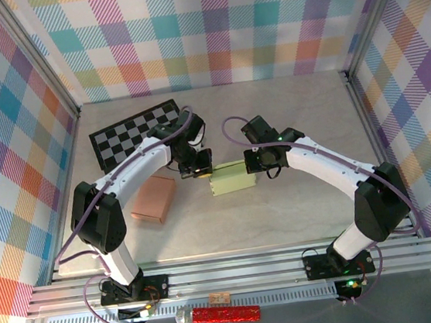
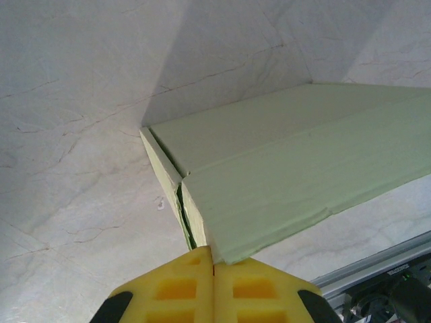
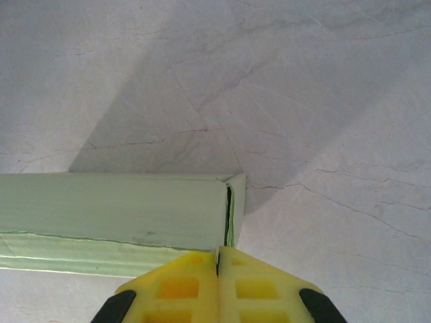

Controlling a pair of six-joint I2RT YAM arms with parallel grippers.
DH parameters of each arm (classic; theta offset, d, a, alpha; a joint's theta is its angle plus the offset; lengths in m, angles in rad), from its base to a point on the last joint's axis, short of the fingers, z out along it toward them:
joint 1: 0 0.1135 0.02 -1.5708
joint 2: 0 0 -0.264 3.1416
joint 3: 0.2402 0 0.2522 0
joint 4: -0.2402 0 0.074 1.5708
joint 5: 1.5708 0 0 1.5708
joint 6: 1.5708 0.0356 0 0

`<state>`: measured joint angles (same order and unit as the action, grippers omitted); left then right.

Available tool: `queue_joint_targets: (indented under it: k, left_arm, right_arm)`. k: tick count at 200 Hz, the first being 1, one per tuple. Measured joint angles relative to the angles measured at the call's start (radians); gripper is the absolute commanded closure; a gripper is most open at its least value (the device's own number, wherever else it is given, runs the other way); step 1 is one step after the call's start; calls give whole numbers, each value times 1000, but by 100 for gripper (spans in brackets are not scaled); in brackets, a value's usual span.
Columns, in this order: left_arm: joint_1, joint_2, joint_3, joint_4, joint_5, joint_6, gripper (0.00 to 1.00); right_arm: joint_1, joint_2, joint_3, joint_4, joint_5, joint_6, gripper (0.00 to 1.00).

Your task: Fold the paper box

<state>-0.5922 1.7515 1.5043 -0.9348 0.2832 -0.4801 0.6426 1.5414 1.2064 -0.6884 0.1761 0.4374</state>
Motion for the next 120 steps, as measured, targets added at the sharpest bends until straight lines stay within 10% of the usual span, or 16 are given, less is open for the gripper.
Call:
queue_joint_targets:
  k: [120]
  left_arm:
    - [-2, -38, -129, 101, 7, 77, 100]
  right_arm:
    - [0, -17, -66, 66, -18, -11, 98]
